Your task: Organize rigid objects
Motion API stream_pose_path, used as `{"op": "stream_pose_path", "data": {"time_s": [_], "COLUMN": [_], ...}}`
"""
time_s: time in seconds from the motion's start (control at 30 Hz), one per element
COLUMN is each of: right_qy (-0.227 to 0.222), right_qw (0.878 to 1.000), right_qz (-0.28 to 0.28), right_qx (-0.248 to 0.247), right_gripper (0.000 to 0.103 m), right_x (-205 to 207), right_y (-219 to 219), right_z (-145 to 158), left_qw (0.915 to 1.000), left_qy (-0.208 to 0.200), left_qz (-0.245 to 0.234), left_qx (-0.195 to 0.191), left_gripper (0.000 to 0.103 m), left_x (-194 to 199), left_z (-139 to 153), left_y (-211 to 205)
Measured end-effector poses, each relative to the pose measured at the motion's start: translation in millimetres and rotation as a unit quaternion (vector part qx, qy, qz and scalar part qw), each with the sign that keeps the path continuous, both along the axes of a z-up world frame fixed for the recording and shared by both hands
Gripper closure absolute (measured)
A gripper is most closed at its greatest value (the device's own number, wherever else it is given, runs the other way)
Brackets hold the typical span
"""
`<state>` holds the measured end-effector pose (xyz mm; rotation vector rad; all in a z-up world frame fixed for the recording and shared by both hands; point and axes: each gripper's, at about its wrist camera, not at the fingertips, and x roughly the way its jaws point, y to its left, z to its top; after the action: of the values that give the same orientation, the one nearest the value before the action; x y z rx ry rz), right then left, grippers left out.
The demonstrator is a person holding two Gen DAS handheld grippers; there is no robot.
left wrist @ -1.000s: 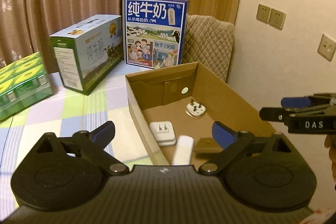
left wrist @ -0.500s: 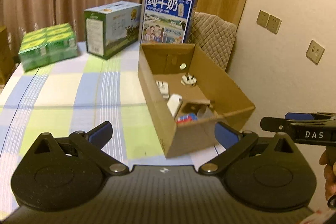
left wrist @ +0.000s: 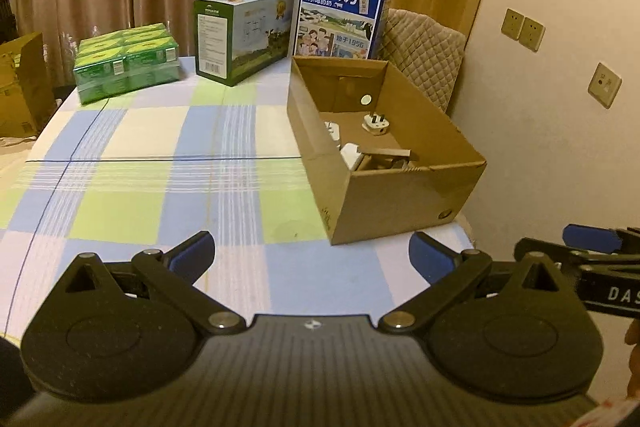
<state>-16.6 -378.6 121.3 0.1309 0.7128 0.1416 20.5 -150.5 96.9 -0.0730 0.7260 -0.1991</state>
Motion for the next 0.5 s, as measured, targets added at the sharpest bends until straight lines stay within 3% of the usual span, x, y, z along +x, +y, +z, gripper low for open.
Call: {"op": "stream_pose_path", "data": {"time_s": [0.5], "right_qy": [0.018], "right_qw": [1.0], "right_qz": [-0.01], "right_qx": [0.011], "right_gripper": [0.027], "right_x": [-15.6], "right_y": [3.2], "right_z": [-6.0], "left_qw": [0.9999], "left_qy": [-0.006], "left_qz": [-0.004], "left_qx": [0.012], "left_gripper": [0.001], "left_x": [-26.2], "left_z": [-4.6], "left_y": [11.7]}}
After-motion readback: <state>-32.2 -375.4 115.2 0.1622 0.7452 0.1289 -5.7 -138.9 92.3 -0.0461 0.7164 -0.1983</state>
